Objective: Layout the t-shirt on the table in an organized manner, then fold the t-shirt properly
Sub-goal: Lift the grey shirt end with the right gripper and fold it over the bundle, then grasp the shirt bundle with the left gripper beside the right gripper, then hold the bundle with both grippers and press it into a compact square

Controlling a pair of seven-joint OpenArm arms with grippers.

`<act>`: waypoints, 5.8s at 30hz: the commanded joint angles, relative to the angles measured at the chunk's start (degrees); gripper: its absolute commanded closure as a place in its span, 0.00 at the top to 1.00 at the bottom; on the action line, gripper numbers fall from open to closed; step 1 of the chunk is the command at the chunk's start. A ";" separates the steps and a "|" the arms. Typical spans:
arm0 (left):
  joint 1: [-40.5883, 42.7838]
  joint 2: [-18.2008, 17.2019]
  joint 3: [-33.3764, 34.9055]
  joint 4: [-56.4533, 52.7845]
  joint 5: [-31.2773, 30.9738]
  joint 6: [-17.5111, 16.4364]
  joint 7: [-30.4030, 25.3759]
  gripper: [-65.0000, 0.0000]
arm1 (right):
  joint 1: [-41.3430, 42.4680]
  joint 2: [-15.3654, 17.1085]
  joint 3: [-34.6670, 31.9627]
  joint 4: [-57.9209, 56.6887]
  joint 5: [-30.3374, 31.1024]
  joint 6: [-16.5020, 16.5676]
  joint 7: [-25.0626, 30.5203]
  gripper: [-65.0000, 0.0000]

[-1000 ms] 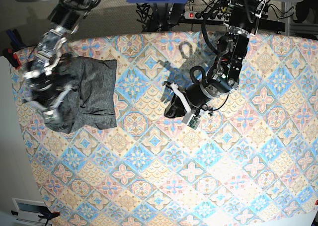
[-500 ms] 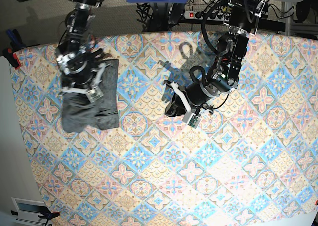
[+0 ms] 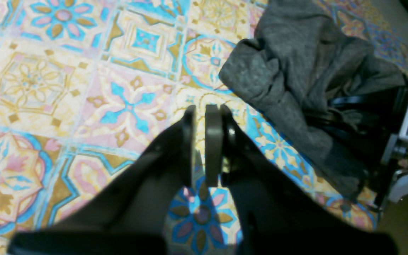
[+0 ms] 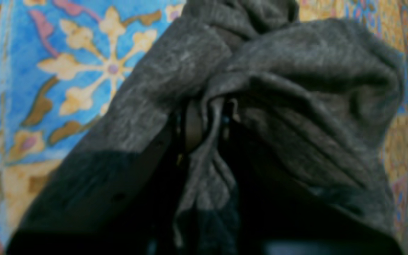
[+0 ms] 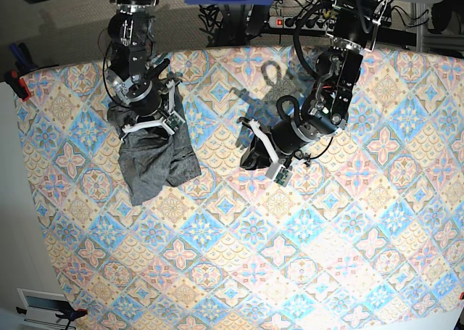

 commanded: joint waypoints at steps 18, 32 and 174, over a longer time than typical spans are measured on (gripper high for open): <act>-1.10 0.42 -0.15 0.74 -0.57 -0.23 -1.35 0.21 | -2.08 0.04 -8.56 -3.89 -18.75 1.94 -1.74 0.28; -1.36 1.30 -0.24 -3.83 -0.66 -0.23 -1.35 0.21 | -4.89 0.31 -17.08 -3.28 -26.22 1.94 -1.56 0.28; -0.39 1.21 -7.80 -5.24 -1.62 -0.23 9.20 0.20 | -12.19 2.59 -22.89 21.34 -28.95 1.94 -6.40 0.54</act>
